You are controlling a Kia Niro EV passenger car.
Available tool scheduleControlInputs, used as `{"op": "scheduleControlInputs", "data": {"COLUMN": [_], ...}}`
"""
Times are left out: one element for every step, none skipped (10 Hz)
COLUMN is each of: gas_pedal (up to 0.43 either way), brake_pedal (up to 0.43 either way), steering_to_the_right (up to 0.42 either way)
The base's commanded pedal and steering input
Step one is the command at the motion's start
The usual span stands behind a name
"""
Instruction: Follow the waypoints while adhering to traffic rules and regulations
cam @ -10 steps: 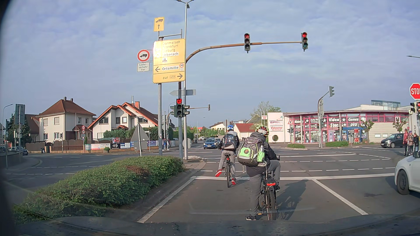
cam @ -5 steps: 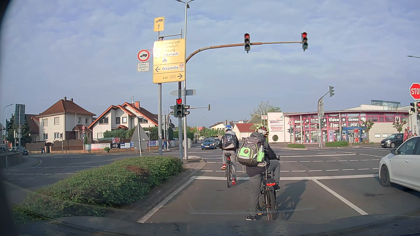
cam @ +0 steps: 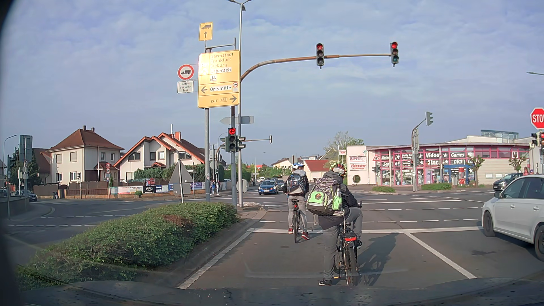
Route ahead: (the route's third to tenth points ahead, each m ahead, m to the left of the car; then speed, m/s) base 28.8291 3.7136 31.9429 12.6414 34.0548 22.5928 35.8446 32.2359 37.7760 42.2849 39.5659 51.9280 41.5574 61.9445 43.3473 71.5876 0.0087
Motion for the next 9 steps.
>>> {"op": "scheduleControlInputs", "data": {"gas_pedal": [0.0,0.0,0.0,0.0,0.0,0.0,0.0,0.0,0.0], "brake_pedal": [0.329,0.311,0.311,0.305,0.311,0.305,0.305,0.311,0.305], "steering_to_the_right": [0.064,0.064,0.064,0.064,0.064,0.064,0.064,0.064,0.064]}}
